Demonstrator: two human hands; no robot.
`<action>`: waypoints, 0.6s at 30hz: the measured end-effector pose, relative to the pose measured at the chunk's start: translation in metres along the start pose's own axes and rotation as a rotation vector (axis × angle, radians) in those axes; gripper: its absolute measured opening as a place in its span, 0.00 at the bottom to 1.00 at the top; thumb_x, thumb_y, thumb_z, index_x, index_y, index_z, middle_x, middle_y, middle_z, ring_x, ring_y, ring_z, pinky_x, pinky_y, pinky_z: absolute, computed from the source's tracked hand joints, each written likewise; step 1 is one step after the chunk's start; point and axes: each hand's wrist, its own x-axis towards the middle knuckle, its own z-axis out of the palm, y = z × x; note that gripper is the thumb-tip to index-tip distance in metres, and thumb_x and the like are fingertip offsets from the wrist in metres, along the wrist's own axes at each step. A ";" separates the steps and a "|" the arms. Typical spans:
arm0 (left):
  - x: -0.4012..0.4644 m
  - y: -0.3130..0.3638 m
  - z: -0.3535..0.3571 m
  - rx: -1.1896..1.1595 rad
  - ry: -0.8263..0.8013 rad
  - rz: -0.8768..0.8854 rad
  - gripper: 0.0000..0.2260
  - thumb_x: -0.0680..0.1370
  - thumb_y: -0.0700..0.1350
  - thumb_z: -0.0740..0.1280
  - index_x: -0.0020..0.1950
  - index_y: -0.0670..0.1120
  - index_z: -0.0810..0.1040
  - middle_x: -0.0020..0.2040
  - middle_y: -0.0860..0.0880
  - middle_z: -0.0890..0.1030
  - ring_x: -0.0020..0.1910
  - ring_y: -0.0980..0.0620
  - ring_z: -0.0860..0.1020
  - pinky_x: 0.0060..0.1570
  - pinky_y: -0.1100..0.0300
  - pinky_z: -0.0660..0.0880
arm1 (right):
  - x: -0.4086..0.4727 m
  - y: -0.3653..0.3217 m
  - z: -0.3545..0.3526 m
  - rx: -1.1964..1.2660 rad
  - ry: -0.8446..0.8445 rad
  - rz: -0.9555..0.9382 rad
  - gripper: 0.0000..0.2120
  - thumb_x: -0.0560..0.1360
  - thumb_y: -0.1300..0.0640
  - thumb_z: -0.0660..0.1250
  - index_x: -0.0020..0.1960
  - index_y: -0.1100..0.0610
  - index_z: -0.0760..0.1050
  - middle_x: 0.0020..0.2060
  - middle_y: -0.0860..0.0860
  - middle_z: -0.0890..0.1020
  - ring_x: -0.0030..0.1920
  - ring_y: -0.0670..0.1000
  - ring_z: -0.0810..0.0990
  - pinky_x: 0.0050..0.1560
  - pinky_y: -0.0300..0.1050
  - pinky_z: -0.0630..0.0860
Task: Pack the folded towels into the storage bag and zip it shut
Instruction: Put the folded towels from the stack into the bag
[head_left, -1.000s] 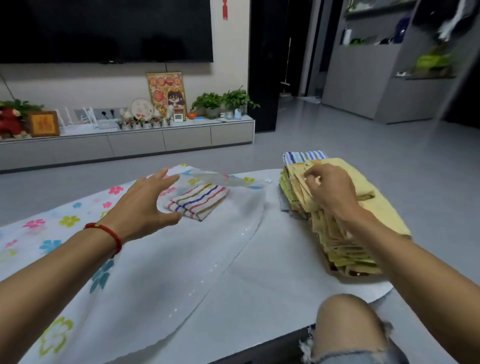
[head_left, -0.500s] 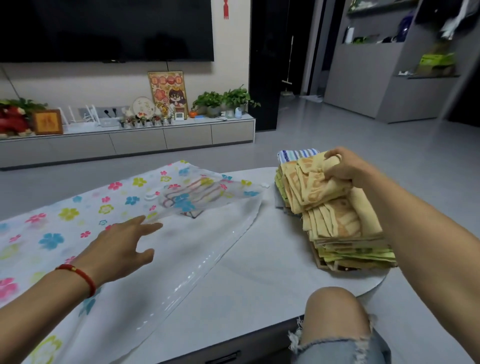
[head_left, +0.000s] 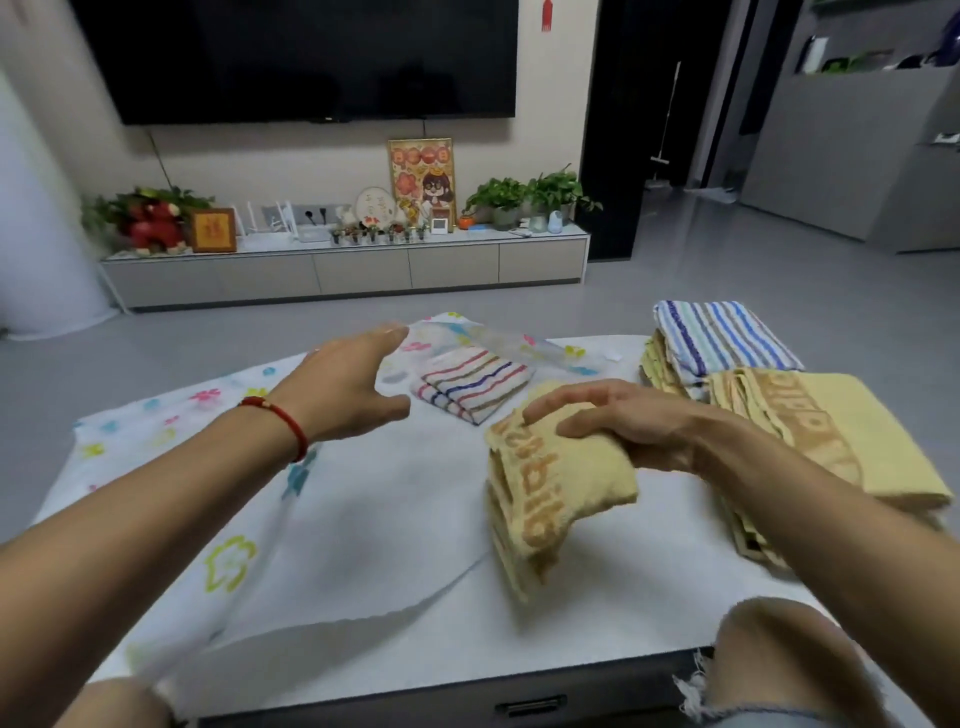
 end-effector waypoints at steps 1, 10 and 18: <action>0.001 0.000 -0.002 -0.001 0.009 0.003 0.38 0.73 0.54 0.72 0.79 0.51 0.59 0.78 0.50 0.63 0.73 0.44 0.67 0.71 0.51 0.64 | 0.020 -0.002 0.018 0.041 -0.002 -0.047 0.17 0.80 0.70 0.63 0.62 0.57 0.83 0.59 0.56 0.86 0.56 0.54 0.86 0.49 0.44 0.83; -0.014 -0.003 -0.007 -0.055 0.014 0.032 0.37 0.73 0.52 0.70 0.79 0.53 0.57 0.79 0.53 0.60 0.76 0.48 0.63 0.73 0.52 0.63 | 0.178 0.065 0.145 -0.003 0.404 0.074 0.19 0.78 0.64 0.65 0.68 0.54 0.76 0.65 0.59 0.80 0.57 0.56 0.80 0.53 0.45 0.78; -0.030 -0.016 0.006 -0.097 -0.013 0.041 0.36 0.74 0.52 0.67 0.79 0.57 0.56 0.79 0.60 0.60 0.71 0.51 0.70 0.62 0.60 0.68 | 0.240 0.070 0.180 0.058 0.522 -0.081 0.22 0.78 0.60 0.68 0.71 0.54 0.72 0.65 0.56 0.79 0.63 0.58 0.79 0.65 0.53 0.77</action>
